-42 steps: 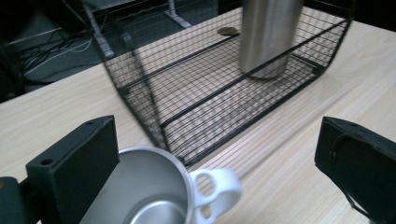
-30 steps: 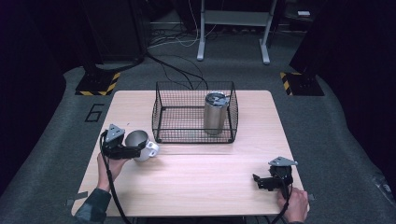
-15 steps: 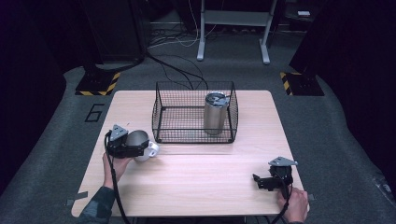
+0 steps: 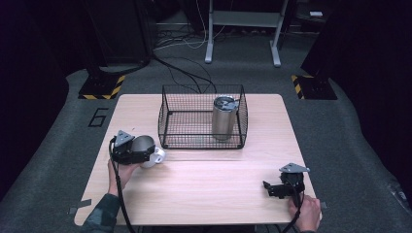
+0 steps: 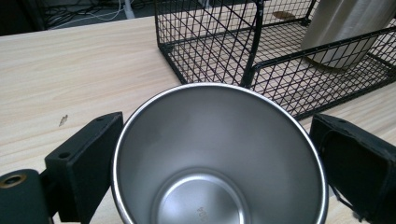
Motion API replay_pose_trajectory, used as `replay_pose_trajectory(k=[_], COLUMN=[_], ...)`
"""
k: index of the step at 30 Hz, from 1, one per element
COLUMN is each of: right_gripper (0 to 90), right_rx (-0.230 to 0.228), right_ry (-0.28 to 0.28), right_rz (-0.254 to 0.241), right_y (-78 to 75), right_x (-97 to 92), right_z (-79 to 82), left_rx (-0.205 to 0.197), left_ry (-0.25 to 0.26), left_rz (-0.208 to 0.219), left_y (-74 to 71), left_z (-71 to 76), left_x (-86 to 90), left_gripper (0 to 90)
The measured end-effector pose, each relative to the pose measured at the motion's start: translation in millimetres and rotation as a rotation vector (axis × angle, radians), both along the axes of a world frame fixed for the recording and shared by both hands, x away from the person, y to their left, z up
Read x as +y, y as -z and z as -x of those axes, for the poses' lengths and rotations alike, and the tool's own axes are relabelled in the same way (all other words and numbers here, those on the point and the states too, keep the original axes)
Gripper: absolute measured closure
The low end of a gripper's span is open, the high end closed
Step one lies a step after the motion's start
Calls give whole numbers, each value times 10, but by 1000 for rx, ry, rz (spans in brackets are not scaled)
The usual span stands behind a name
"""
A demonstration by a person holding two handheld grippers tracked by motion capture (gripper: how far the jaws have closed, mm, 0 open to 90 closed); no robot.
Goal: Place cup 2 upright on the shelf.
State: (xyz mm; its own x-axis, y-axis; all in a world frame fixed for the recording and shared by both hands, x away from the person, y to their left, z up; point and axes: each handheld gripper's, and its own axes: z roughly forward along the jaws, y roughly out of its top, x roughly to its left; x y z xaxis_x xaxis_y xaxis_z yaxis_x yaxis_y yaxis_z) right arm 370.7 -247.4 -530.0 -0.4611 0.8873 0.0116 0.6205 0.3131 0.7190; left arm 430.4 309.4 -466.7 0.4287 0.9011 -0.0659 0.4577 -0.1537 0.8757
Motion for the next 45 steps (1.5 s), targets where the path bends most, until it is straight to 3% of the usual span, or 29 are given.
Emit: replay_pose_trajectory(k=[9, 18, 35, 45], right_gripper=[0, 0, 0, 0], right_rx=[1, 0, -1, 0], right_ry=[0, 0, 0, 0], right_rz=[0, 0, 0, 0], right_y=[0, 0, 0, 0], right_x=[0, 0, 0, 0], right_z=[0, 0, 0, 0], left_rx=[-6, -15, -70, -69], left_ry=[23, 34, 118, 161], left_rz=[-21, -15, -45, -56], left_y=[-15, -22, -318, -445], left_z=[10, 55, 277, 335], left_x=[-11, 5, -104, -177], left_gripper=[65, 66, 66, 66])
